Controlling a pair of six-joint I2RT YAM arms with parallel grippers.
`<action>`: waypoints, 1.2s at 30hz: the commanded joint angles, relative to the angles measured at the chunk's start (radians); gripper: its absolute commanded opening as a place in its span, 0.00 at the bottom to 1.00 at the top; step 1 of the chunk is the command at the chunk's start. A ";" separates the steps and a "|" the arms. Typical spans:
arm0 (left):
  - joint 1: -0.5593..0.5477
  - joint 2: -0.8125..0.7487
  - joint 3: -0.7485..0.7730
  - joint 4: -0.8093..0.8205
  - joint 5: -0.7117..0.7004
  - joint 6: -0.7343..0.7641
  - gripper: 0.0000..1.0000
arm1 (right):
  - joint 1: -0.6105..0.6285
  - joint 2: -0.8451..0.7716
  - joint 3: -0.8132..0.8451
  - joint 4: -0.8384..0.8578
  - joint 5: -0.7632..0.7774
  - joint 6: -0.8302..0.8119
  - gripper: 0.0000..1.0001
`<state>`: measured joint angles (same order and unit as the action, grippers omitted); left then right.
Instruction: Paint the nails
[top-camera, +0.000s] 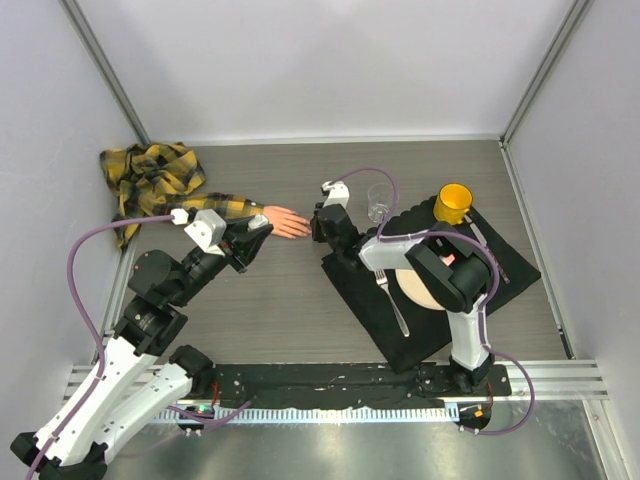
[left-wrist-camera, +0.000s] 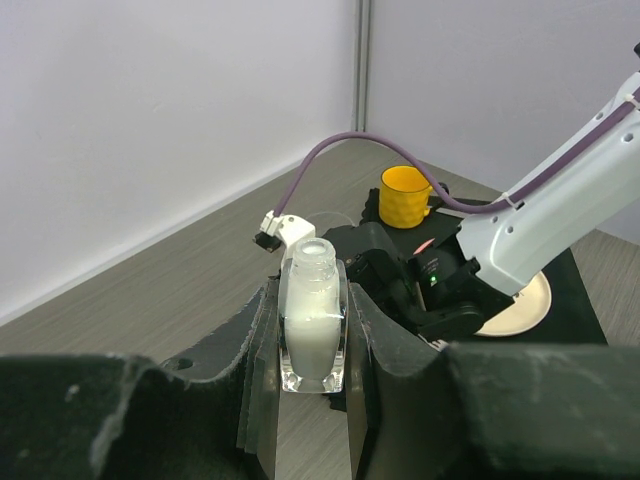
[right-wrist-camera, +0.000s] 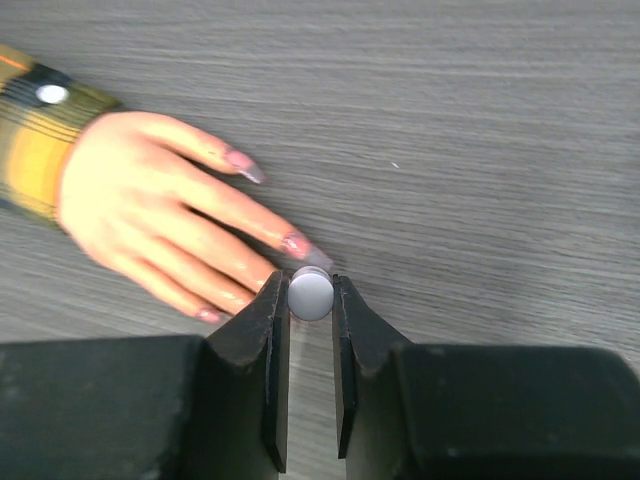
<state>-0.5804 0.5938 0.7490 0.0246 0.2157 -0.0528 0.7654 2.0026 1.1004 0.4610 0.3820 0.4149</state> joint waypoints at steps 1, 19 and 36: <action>0.004 -0.002 0.029 0.029 0.014 -0.012 0.00 | 0.008 -0.080 -0.020 0.119 0.025 -0.027 0.00; 0.004 -0.002 0.029 0.028 0.014 -0.012 0.00 | -0.011 0.001 0.064 0.053 -0.025 0.019 0.00; 0.004 -0.003 0.029 0.029 0.016 -0.012 0.00 | -0.011 0.024 0.085 0.007 -0.015 0.039 0.00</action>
<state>-0.5804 0.5938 0.7490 0.0246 0.2211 -0.0528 0.7570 2.0186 1.1469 0.4522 0.3534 0.4438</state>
